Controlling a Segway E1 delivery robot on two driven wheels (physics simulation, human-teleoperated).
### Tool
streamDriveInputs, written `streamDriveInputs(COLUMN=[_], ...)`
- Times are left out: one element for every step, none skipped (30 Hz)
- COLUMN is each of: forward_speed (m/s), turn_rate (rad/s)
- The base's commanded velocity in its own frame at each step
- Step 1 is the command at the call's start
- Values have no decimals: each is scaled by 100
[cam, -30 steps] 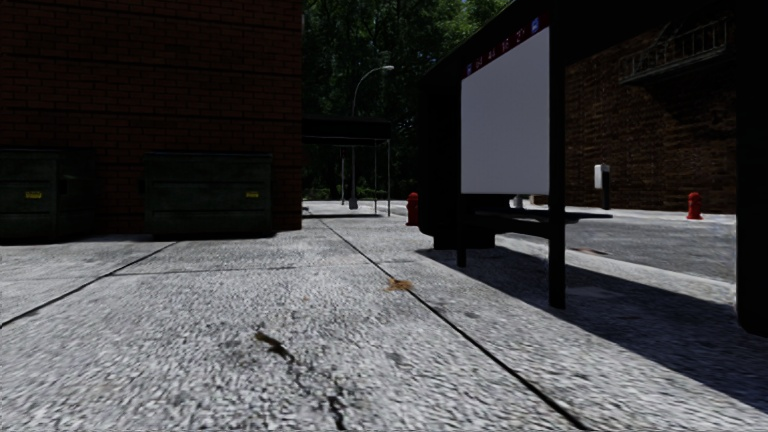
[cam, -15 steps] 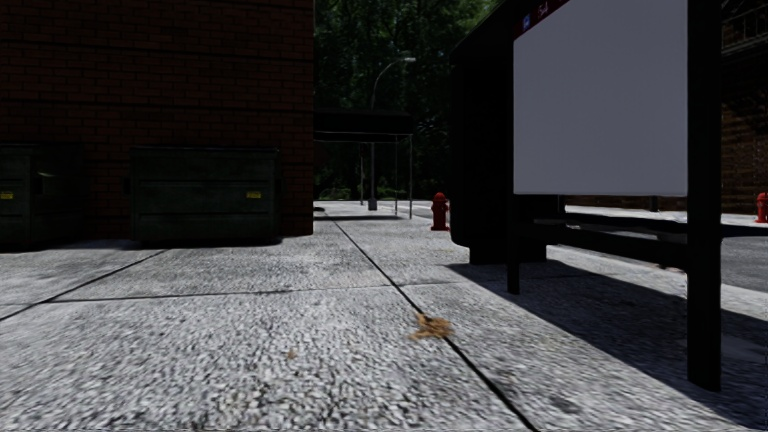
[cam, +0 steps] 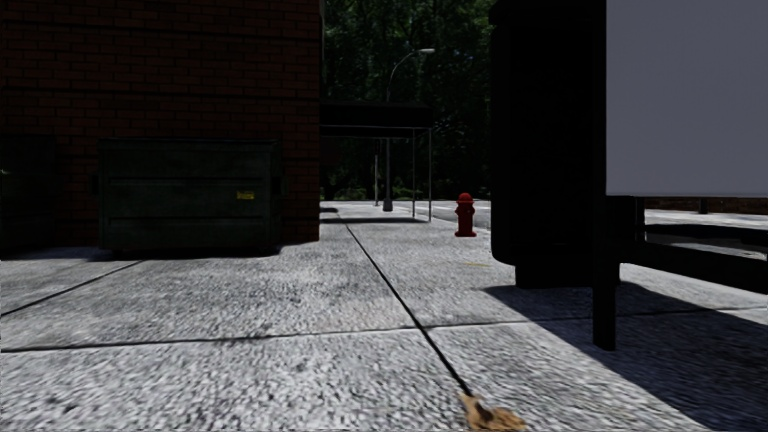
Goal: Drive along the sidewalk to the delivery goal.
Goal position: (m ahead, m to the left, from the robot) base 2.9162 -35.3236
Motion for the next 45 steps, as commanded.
streamDriveInputs(forward_speed=[200, 200, 200, 200, 200, 200, 200, 200, 200, 200, 200, 200, 200, 200, 200, 200, 200, 200, 200, 200, 200, 200, 200, 200, 200, 200, 200, 200, 200, 200, 200, 200, 200, 200, 200, 200, 200, 200, 200, 200, 200, 200, 200, 200, 200], turn_rate=[15, 15, 11, 7, 0, 0, 0, 0, 0, 0, 0, 0, 0, 0, 0, 0, 0, 0, 0, 0, 0, 0, 0, 0, 0, 0, 0, 0, 0, 0, 0, 0, 0, 0, 0, 0, 0, 0, 0, 0, 0, 0, 0, 0, 1])
